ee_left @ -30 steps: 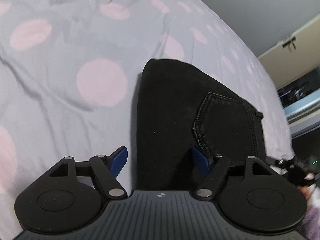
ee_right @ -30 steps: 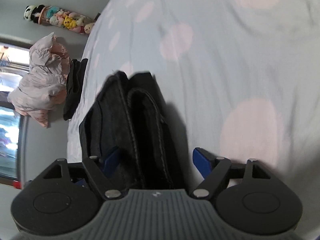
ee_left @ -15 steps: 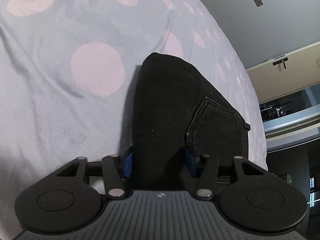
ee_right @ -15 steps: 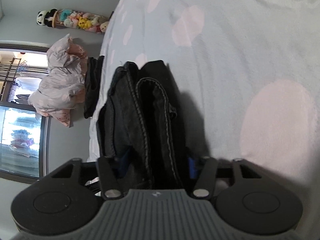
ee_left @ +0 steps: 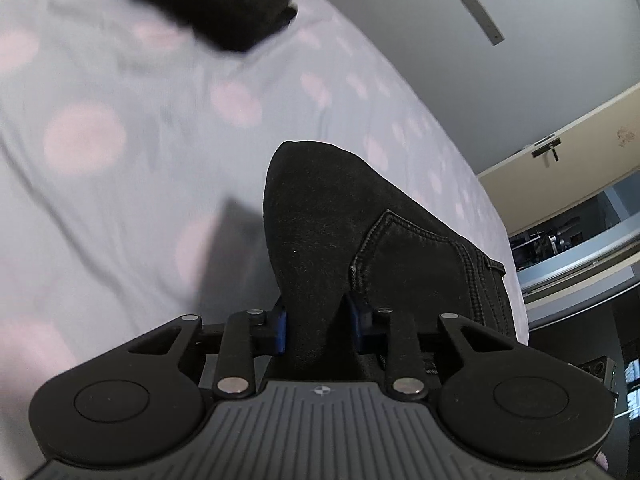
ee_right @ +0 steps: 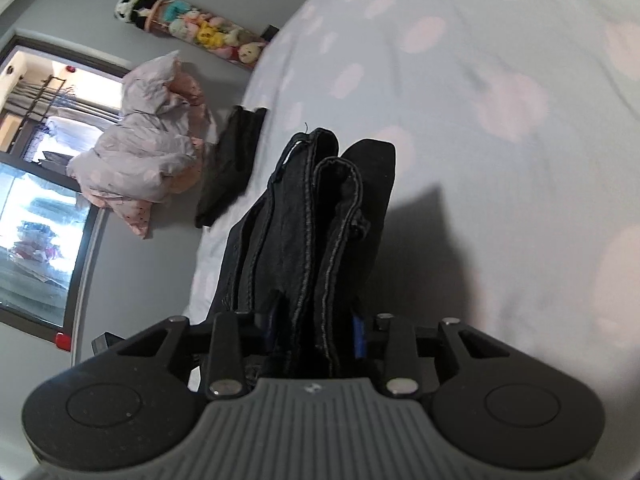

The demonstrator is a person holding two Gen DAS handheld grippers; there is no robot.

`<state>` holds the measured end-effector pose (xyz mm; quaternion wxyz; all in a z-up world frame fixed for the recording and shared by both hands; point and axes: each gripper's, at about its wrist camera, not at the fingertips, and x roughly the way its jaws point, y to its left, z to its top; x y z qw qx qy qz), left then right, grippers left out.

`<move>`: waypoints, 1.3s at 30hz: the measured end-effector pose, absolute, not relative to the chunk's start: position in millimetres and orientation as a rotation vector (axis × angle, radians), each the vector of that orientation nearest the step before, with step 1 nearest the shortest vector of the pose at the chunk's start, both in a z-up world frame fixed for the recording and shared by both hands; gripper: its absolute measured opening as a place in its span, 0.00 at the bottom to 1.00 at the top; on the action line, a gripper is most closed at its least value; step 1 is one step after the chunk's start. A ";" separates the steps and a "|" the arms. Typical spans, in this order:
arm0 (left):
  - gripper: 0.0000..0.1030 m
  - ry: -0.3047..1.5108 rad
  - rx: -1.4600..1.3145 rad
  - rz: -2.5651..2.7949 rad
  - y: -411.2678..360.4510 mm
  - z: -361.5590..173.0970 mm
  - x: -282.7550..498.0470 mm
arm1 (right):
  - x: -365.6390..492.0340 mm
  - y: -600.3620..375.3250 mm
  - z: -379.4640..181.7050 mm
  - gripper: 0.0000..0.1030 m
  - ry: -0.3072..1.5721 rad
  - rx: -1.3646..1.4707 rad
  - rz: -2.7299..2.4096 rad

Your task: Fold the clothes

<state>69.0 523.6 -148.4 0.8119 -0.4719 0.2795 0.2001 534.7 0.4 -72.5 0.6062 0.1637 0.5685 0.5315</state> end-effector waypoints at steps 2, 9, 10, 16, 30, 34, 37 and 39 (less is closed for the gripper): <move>0.31 0.596 -0.956 0.441 549.8 -127.8 66.6 | 528.3 21.4 -63.8 0.36 1.296 0.393 1.251; 0.31 0.568 -0.740 0.536 651.0 -56.8 66.6 | 515.2 140.7 -48.4 0.36 1.226 0.528 1.309; 0.31 0.564 -0.713 0.552 668.3 -50.2 66.7 | 514.6 162.2 -46.9 0.36 1.215 0.542 1.316; 0.31 0.517 -0.605 0.623 778.5 -27.8 75.9 | 523.0 309.5 -41.3 0.36 1.153 0.618 1.355; 0.31 0.560 -0.495 0.654 902.4 -81.7 123.2 | 525.7 473.7 -63.8 0.36 1.042 0.565 1.324; 0.33 0.585 -0.509 0.710 913.0 -114.7 133.4 | 522.1 488.4 -79.2 0.36 1.043 0.488 1.300; 0.40 0.582 -0.499 0.776 910.5 -122.7 135.5 | 522.3 494.8 -80.8 0.42 1.041 0.434 1.304; 0.46 0.600 -0.463 0.802 904.9 -119.9 134.9 | 524.3 498.5 -78.4 0.45 1.046 0.397 1.315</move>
